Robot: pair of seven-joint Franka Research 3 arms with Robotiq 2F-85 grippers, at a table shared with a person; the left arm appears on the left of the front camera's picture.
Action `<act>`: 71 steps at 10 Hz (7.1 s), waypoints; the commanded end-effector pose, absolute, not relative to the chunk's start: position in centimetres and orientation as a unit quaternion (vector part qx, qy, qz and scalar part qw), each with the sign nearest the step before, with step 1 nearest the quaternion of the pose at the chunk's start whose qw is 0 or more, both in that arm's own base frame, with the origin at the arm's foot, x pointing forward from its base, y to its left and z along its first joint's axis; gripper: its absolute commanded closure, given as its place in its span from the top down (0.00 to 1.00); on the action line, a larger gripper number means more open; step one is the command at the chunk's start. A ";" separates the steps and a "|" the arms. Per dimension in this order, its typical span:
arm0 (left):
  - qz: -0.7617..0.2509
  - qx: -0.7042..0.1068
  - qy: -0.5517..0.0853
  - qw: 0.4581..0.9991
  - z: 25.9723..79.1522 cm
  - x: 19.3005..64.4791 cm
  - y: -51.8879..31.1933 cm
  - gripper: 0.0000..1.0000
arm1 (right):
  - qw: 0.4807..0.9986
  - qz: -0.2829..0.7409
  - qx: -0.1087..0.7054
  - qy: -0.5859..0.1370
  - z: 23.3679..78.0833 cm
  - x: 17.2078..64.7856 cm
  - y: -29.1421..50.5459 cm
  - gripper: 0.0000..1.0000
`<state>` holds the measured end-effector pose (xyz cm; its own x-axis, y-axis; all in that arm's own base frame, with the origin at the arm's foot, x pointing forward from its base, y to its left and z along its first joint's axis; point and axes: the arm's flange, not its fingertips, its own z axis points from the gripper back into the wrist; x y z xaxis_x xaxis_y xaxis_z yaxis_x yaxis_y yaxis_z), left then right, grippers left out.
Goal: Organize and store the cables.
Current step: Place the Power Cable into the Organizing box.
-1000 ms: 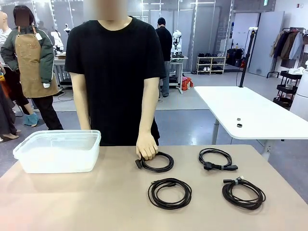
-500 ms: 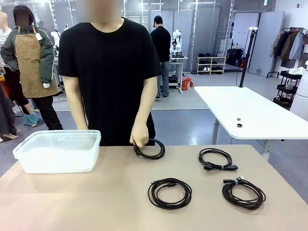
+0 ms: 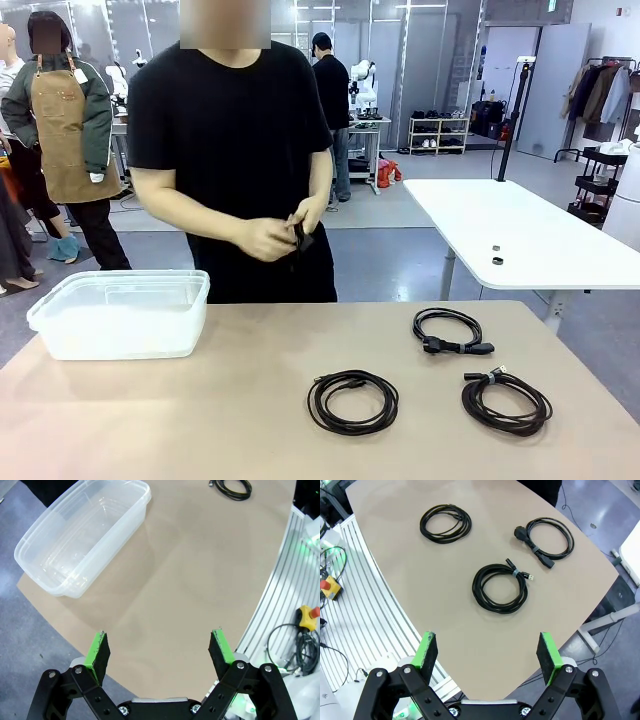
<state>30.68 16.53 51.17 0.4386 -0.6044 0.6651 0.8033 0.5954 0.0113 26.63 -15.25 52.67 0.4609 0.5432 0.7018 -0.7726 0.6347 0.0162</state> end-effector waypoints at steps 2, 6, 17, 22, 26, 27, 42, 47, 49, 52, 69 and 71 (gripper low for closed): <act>-0.427 -0.155 -0.321 0.831 51.3 30.8 16.7 1.00 | 0.835 0.446 0.150 -0.285 54.0 30.5 -13.4 1.00; -0.427 -0.155 -0.321 0.831 51.3 30.8 16.7 1.00 | 0.800 0.561 0.115 -0.178 53.1 41.1 -7.2 1.00; -0.427 -0.155 -0.321 0.831 51.3 30.8 16.7 1.00 | 0.783 0.615 0.083 -0.045 42.7 53.8 2.4 1.00; -0.427 -0.155 -0.321 0.831 51.3 30.8 16.7 1.00 | 0.780 0.617 0.089 -0.048 42.2 53.9 2.3 1.00; -0.427 -0.155 -0.321 0.831 51.3 30.8 16.7 1.00 | 0.792 0.600 0.068 -0.089 37.8 56.6 2.5 1.00; -0.427 -0.155 -0.321 0.831 51.3 30.8 16.7 1.00 | 0.789 0.605 0.070 -0.083 36.8 57.8 2.7 1.00; -0.427 -0.155 -0.321 0.831 51.3 30.8 16.7 1.00 | 0.795 0.600 0.078 -0.038 29.7 64.0 3.3 0.40; -0.427 -0.155 -0.321 0.831 51.3 30.8 16.7 1.00 | 0.795 0.601 0.078 -0.024 30.1 64.0 3.7 0.02; -0.427 -0.155 -0.321 0.831 51.3 30.8 16.7 1.00 | 0.803 0.591 0.073 -0.023 31.8 63.9 4.0 0.00; -0.427 -0.155 -0.321 0.831 51.3 30.8 16.7 1.00 | 0.806 0.589 0.052 -0.013 36.4 63.0 6.0 0.00; -0.427 -0.155 -0.321 0.831 51.3 30.8 16.7 1.00 | 0.705 0.707 0.043 -0.034 36.7 53.3 38.2 0.00; -0.427 -0.155 -0.321 0.831 51.3 30.8 16.7 1.00 | 0.697 0.714 0.063 -0.013 35.0 53.0 40.5 0.00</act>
<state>30.72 16.51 51.19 0.4418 -0.6076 0.6601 0.8021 0.5971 0.0128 52.58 39.21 34.69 -0.0357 0.9918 0.1224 -0.9973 -0.0432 0.0594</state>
